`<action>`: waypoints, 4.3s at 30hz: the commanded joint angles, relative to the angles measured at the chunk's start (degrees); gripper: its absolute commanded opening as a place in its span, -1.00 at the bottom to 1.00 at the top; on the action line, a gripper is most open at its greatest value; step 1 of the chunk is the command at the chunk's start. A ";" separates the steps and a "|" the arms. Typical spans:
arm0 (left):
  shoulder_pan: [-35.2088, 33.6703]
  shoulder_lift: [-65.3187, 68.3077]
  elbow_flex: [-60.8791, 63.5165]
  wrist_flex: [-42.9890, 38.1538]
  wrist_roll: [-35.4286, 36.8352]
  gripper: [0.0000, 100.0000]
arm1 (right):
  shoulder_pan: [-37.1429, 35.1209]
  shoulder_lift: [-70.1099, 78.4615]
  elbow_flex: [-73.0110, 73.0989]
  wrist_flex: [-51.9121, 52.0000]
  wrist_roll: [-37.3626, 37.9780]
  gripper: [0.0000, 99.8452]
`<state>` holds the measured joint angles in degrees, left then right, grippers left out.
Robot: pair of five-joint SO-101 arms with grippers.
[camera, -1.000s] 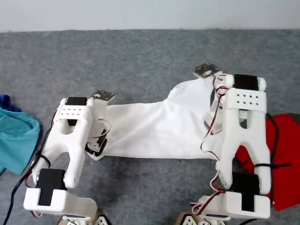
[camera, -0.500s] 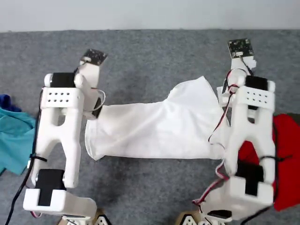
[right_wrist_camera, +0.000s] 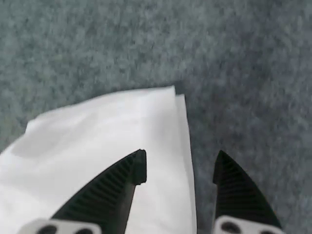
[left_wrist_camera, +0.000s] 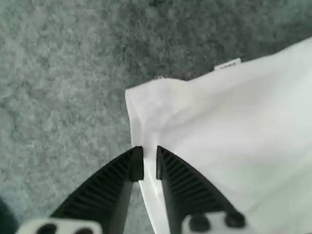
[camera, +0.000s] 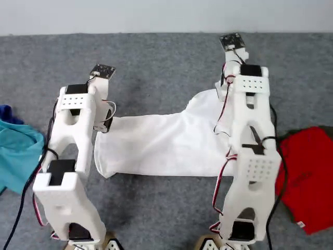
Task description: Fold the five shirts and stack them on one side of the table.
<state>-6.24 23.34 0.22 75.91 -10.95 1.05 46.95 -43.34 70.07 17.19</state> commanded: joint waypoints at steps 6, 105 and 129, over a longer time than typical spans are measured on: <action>0.09 5.01 -3.56 -0.70 0.26 -0.88 | -1.54 16.84 -24.88 4.18 -0.18 -0.56; 1.32 18.46 -67.30 24.44 9.76 -0.97 | 2.15 4.53 -52.75 32.75 2.20 -0.98; 1.14 8.79 -67.47 -18.29 10.02 -0.97 | 0.31 -13.14 -52.31 12.35 -0.79 -0.98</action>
<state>-4.31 36.88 -65.01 50.42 -1.45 1.58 37.01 -93.80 77.63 14.20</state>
